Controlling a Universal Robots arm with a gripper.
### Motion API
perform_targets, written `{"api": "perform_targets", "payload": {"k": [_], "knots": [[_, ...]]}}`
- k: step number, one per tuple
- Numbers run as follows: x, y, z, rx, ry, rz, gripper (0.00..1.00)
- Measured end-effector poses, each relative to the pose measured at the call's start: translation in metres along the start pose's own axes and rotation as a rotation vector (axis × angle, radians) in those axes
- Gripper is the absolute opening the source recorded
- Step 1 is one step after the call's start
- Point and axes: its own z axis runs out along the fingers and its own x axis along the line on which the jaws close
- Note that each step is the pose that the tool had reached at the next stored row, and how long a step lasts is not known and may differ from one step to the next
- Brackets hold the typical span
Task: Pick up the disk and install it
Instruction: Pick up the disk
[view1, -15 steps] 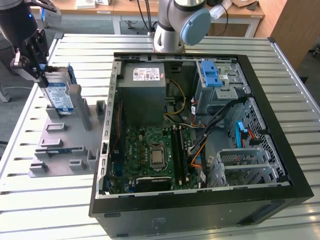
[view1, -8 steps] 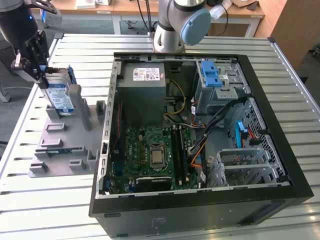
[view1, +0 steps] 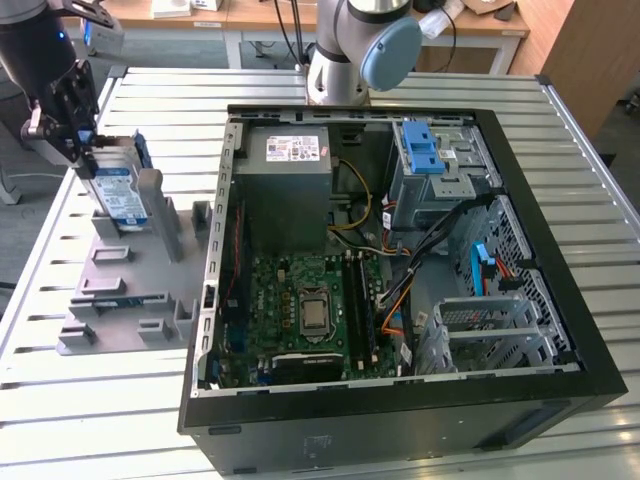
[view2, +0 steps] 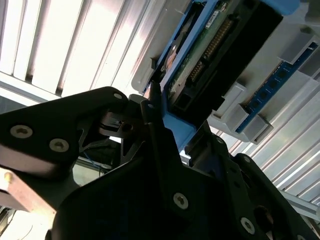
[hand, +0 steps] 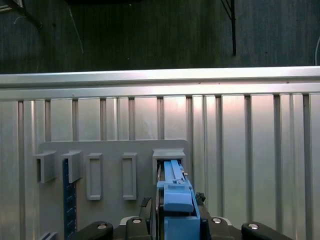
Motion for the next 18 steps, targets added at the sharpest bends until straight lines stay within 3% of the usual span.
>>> {"api": "perform_targets", "payload": {"k": [6,7,18], "knots": [[0.0000,0.0016,0.0003,-0.0002,0.0000,0.000,0.43],[0.0000,0.0016,0.0004,-0.0002,0.0000,0.000,0.36],[0.0000,0.0016,0.0004,-0.0002,0.0001,0.000,0.36]]}}
